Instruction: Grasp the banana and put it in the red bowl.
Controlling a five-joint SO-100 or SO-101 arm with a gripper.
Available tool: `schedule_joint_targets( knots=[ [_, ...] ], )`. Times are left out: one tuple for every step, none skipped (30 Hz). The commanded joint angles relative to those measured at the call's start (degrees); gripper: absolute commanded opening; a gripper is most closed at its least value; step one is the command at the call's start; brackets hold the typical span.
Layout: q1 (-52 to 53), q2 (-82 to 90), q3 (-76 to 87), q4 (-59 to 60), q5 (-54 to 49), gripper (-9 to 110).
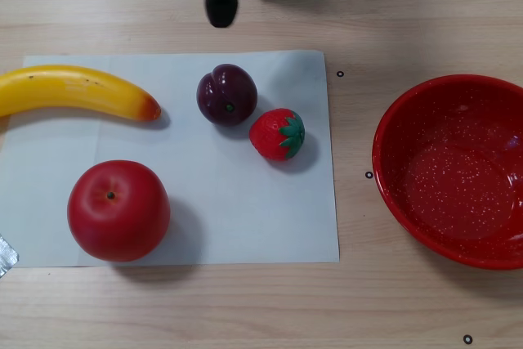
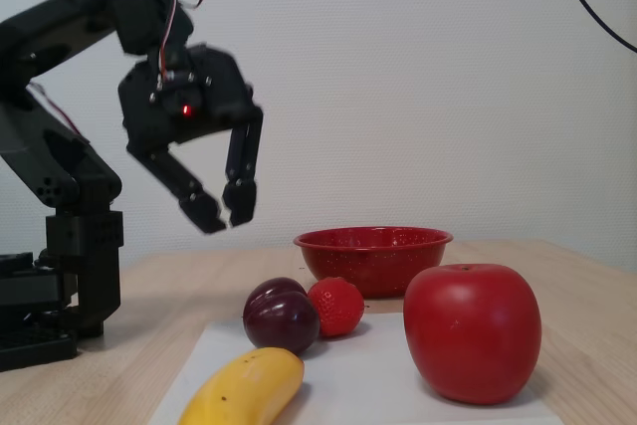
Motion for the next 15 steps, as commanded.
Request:
schedule_joint_targets(
  knots=[
    [-2.29, -2.72, -9.23, 1.93, 2.72, 0],
    [-3.25, -4.39, -11.25, 2.46, 3.78, 0],
    [-4.31, -5.89, -13.27, 2.81, 4.22, 0],
    [-5.45, -7.47, -15.29, 3.43, 4.75, 0],
    [-6.42, -9.23, -17.31, 3.96, 5.62, 0],
    [-7.47, -11.07, -19.42, 4.57, 6.33, 0],
    [-8.44, -12.92, -21.62, 5.27, 7.03, 0],
    [-9.40, -15.12, -23.91, 6.15, 7.65, 0],
    [-10.37, -17.40, -26.46, 7.03, 8.17, 0],
    [-11.43, -19.78, -29.18, 8.00, 8.44, 0],
    [-12.39, -21.88, -31.73, 8.79, 8.79, 0],
    [-13.36, -23.82, -34.10, 9.14, 9.05, 0],
    [-14.33, -25.84, -36.56, 9.67, 9.67, 0],
    [-15.29, -27.95, -39.29, 10.46, 10.20, 0],
    [-16.26, -30.06, -42.10, 11.34, 10.63, 0]
  ],
)
